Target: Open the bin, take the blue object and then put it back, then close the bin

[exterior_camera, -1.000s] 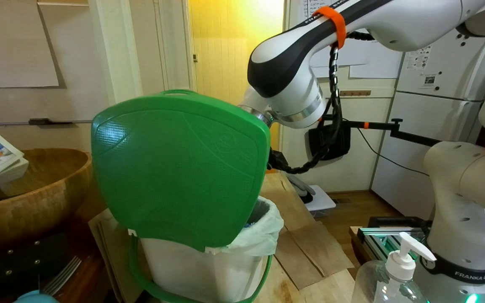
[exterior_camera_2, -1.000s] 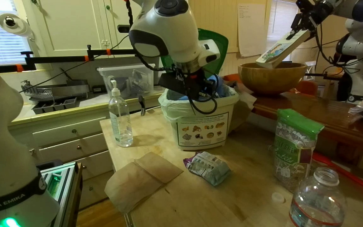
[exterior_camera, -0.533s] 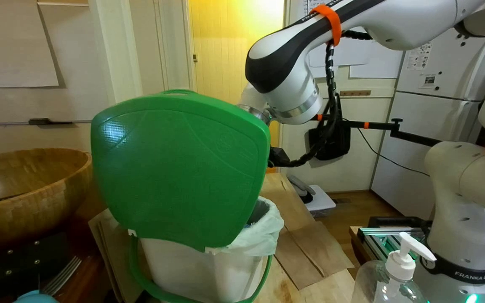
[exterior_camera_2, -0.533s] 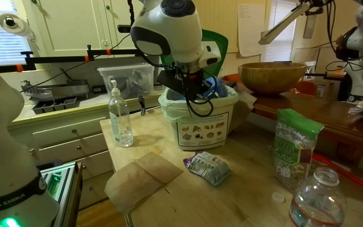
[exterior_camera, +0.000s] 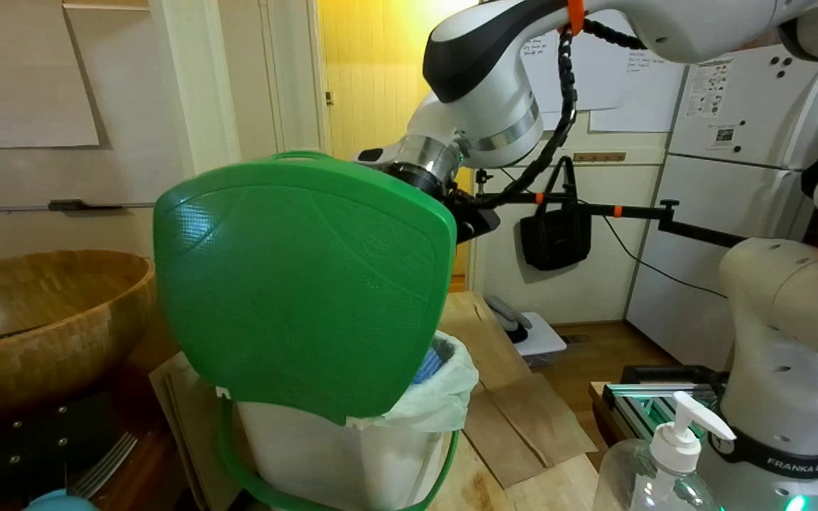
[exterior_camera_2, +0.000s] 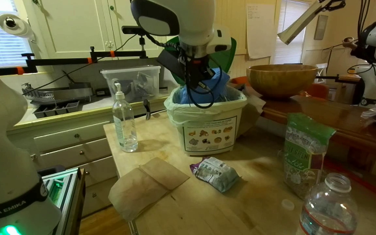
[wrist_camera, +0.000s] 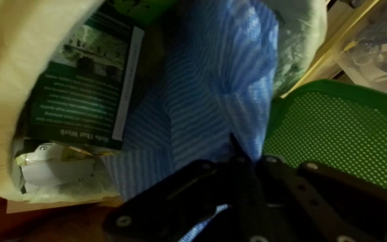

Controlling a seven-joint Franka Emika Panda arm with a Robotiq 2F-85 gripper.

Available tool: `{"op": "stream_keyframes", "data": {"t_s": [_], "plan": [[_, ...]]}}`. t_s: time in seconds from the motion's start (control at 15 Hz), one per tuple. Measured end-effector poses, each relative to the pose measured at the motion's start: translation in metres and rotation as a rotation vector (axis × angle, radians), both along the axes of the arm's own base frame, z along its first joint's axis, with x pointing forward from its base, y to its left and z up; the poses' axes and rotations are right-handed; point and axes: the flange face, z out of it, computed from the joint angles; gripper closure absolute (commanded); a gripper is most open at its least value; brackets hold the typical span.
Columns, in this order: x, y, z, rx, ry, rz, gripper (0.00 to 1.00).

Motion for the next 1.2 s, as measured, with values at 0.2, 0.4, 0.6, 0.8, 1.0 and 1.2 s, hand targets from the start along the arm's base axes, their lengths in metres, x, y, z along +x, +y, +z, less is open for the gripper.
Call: {"op": "stream_keyframes", "data": {"t_s": [0.2, 0.4, 0.6, 0.8, 1.0, 1.2], "plan": [[-0.012, -0.014, 0.029, -0.005, 0.031, -0.016, 0.99], [-0.028, -0.029, 0.053, -0.046, 0.072, -0.023, 0.99], [-0.044, -0.048, 0.07, -0.121, 0.113, -0.052, 0.99], [-0.056, -0.066, 0.081, -0.197, 0.153, -0.079, 0.99], [-0.067, -0.081, 0.085, -0.268, 0.187, -0.1, 0.99], [-0.077, -0.094, 0.084, -0.327, 0.228, -0.106, 0.99]]}}
